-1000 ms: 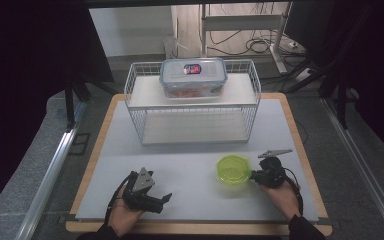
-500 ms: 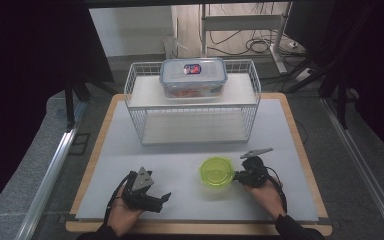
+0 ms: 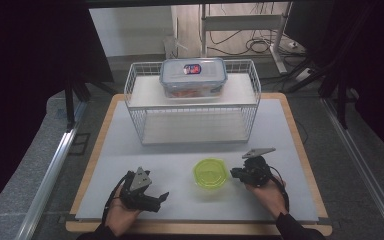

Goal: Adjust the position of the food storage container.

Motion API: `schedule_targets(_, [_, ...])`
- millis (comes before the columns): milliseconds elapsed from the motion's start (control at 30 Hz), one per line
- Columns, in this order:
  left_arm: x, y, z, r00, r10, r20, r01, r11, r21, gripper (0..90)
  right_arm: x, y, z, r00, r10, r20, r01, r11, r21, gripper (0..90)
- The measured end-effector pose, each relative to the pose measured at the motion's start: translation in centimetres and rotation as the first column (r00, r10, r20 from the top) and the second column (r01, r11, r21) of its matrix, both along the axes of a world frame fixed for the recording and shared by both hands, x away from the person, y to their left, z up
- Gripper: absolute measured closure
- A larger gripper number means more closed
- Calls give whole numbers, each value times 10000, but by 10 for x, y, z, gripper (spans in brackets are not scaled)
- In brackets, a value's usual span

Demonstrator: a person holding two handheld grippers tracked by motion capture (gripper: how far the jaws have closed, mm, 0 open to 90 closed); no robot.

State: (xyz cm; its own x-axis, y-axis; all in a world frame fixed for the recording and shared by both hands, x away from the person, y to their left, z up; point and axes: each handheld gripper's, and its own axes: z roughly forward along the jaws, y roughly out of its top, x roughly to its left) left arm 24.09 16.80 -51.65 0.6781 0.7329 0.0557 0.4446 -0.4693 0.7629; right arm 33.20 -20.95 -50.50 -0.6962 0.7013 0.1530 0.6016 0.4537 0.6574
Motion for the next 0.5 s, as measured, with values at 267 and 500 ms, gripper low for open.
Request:
schedule_targets(267, [-1,1,-1,9998,73,162,-78,9996,289,41,-10,-12,7,9976,276,629,-272,9996,-72,563])
schedule_targets(500, [-3,9,-4,9998,164,147,-169,9993,346,37,-16,-15,8,9963,481,718,-472,9988,-145,389])
